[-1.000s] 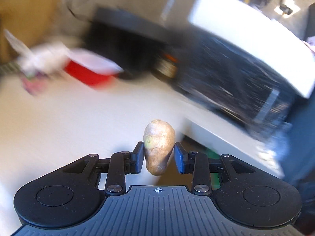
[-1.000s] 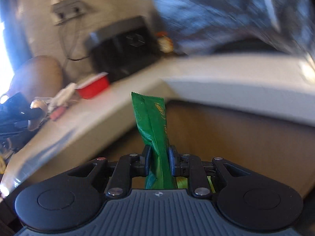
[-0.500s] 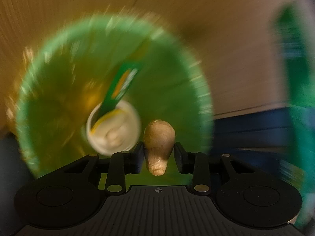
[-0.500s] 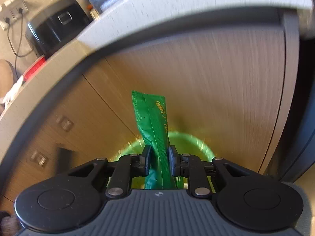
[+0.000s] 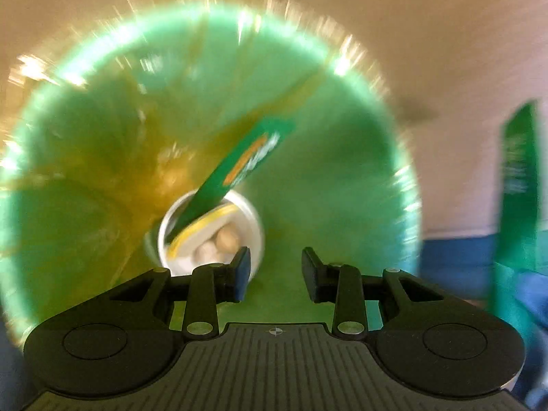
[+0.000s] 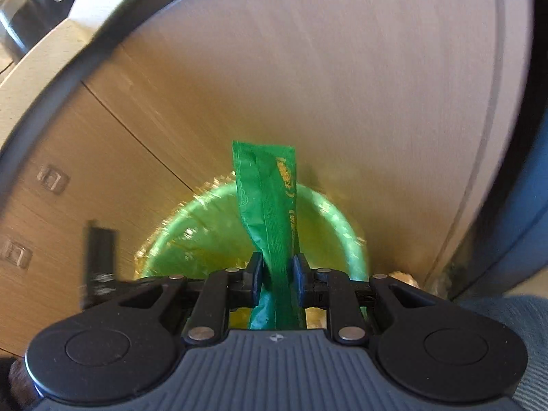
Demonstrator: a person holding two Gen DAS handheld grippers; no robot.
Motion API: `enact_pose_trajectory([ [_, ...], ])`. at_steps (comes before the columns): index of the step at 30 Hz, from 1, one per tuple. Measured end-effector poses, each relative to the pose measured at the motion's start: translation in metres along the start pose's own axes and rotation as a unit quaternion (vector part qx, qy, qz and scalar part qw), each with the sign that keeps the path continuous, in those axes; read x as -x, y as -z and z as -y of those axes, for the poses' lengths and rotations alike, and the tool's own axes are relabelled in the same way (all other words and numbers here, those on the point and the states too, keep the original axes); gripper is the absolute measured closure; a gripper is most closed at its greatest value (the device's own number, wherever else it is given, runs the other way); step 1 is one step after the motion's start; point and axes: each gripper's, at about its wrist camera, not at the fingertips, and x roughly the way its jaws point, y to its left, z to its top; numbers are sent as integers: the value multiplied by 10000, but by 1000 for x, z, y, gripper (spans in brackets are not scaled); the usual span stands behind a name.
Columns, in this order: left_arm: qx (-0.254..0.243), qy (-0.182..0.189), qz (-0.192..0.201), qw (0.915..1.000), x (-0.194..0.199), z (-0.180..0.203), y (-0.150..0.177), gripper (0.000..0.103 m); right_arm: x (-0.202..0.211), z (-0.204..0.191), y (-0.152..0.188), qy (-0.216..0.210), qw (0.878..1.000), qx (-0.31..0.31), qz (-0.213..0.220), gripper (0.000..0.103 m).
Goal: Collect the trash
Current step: 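Open the left tool to drop the ginger while the right tool releases the wrapper, then raise both tools up out of the bin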
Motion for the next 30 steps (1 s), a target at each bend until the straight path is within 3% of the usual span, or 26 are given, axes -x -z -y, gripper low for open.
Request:
enact_pose_trajectory([
  [4,17,111,565,9983,55,-6,7,66,-28,-24,0,-371,9988,310,88,84],
  [7,-166,98,811,9965,87,-1,18,66,-51,-38,8,70,9979,650,-17,68],
  [12,-186,249,1152,9929,128,4,38,66,-47,-31,4,-157,9996,223,86,44],
  [15,-331,252,1424,9889,151,25,52,66,-51,-24,3,-39,9999,122,44,44],
  [19,-554,319,1824,9811,193,39,69,66,-53,-41,7,221,9978,620,50,44],
  [23,-867,358,2343,9676,257,53,91,66,-31,-50,7,162,9961,832,233,44],
  [27,-1096,279,2870,9512,338,61,101,66,28,-96,-11,-217,9875,1284,883,44],
  [30,-1242,-83,3332,9346,402,61,100,66,90,-152,-34,-447,9617,1963,1862,43],
])
